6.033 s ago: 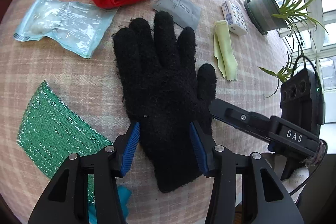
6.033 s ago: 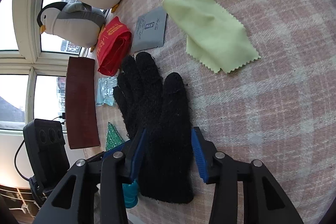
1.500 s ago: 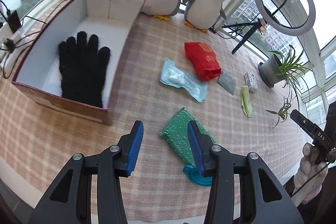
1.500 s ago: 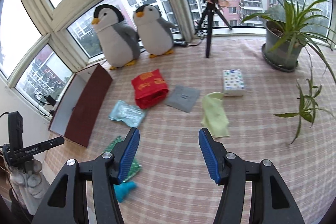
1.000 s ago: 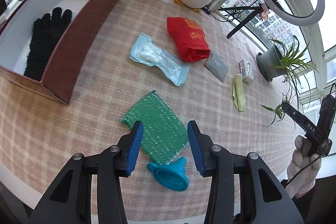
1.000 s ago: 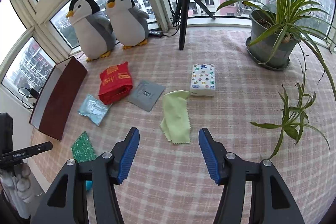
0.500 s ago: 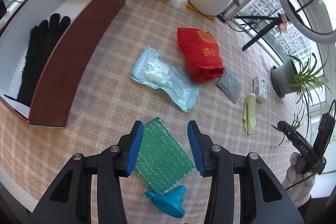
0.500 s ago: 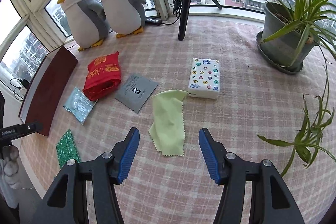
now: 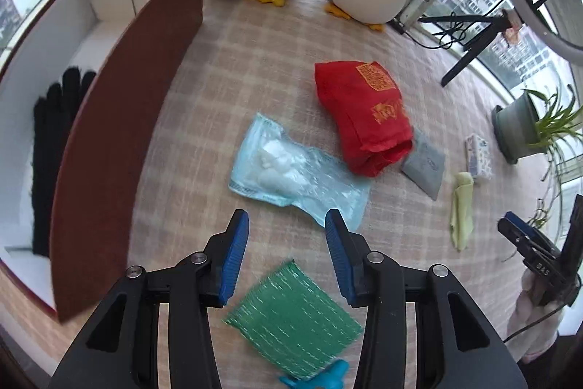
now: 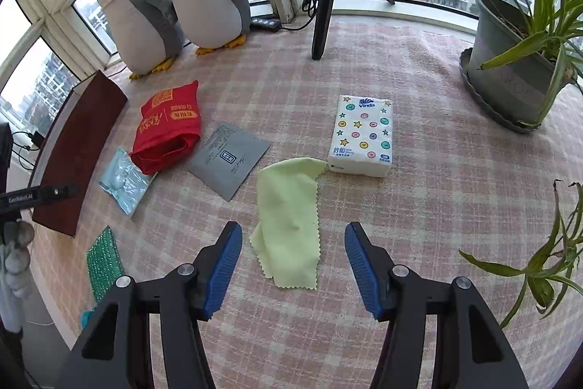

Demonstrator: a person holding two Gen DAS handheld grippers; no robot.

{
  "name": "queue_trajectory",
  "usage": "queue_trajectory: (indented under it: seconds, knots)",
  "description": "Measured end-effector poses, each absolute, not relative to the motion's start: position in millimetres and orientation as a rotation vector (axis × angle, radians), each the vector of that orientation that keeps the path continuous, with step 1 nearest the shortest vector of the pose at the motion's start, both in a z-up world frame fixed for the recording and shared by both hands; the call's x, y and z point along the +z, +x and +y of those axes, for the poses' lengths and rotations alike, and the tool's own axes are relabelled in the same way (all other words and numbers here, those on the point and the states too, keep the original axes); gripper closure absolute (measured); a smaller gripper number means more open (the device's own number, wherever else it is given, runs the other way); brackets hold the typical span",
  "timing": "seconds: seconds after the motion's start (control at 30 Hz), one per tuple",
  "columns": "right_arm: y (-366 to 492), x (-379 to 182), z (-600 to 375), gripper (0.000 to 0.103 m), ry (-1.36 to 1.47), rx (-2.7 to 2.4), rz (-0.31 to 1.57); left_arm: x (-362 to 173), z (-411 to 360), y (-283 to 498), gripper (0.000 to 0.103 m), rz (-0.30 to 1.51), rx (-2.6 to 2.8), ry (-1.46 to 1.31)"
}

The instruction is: Organize soft objects

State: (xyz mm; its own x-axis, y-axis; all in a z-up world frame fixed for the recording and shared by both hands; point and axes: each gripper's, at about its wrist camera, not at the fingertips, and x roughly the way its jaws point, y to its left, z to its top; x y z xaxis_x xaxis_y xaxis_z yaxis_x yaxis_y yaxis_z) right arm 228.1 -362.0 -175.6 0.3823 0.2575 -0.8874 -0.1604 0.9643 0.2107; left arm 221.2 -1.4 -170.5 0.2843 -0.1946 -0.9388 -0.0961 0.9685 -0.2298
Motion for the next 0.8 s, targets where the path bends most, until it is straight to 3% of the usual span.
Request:
queue_trajectory:
  seconds: [0.03,0.1,0.3,0.8]
  knots:
    - [229,-178,-362,0.048,0.096,0.269,1.154,-172,-1,226,0.058,1.291,-0.066,-0.250]
    - [231,-181,-361,0.048,0.099,0.277,1.166,-176,2,238,0.039,1.313,-0.063,-0.237]
    - [239,-187,-356,0.048,0.088,0.294,1.190,-194,-5,268,0.038,1.390,-0.099,-0.156]
    - [264,-206,-349,0.048,0.090,0.313,1.255,-226,7,296,0.038,1.467,-0.123,-0.272]
